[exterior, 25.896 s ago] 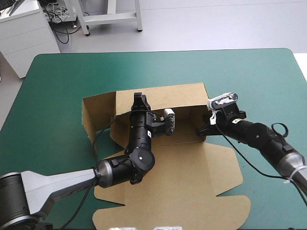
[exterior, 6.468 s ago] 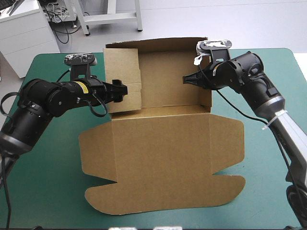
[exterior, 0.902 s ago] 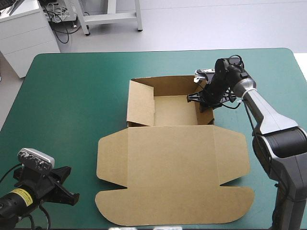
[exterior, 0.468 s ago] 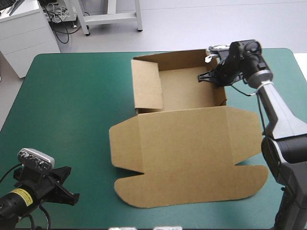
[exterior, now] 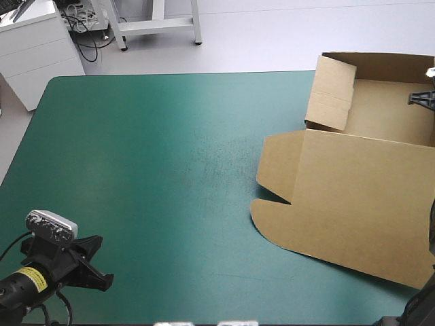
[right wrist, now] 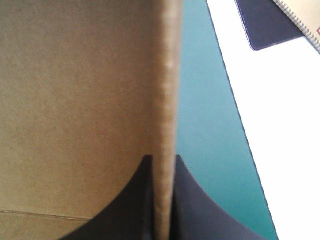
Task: Fold the box
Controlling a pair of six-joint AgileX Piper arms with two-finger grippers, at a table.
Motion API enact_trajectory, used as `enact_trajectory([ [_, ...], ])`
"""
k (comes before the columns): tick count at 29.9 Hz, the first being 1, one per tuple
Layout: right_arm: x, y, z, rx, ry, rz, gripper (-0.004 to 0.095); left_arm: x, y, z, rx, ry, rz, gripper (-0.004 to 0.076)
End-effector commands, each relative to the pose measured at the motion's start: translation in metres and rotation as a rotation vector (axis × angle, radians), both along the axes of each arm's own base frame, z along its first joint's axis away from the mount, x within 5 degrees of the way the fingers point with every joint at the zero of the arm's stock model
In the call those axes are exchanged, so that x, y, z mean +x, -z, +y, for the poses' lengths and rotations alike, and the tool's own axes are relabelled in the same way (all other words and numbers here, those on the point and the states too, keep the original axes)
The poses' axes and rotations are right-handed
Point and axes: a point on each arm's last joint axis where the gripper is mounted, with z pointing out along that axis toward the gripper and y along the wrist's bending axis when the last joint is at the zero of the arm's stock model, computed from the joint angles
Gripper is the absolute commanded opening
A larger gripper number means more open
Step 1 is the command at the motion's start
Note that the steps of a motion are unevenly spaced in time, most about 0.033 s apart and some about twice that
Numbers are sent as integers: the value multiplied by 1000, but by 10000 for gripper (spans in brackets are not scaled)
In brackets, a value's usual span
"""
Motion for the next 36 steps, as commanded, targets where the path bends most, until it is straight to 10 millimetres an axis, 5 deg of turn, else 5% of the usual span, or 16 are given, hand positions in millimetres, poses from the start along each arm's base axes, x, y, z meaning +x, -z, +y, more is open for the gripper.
enact_trajectory([
  [1, -18, -22, -32, 6, 55, -107, -17, 3, -11, -2, -45, 1, -60, -26],
  [6, -17, 4, -64, 37, 99, -61, 83, 3, -11, -2, -45, 1, -65, -26],
  [13, -6, 38, -76, 112, 59, 18, 594, 5, -14, -3, -57, 0, -105, -26],
  [18, -7, 35, -78, 84, 62, 25, 787, 6, -14, -2, -48, -3, -111, -26],
  [24, -13, 5, -75, 50, 91, -50, 784, 6, -14, -2, -48, -3, -112, -26],
  [30, -45, -37, -47, 138, 126, -169, 723, 6, -14, -2, -48, -3, -112, -26],
  [33, -73, -55, -24, 163, 90, -204, 502, 6, -14, -2, -48, -3, -112, -26],
  [36, -97, -63, -2, 184, 12, -223, 143, 6, -14, -3, -52, -2, -110, -26],
])
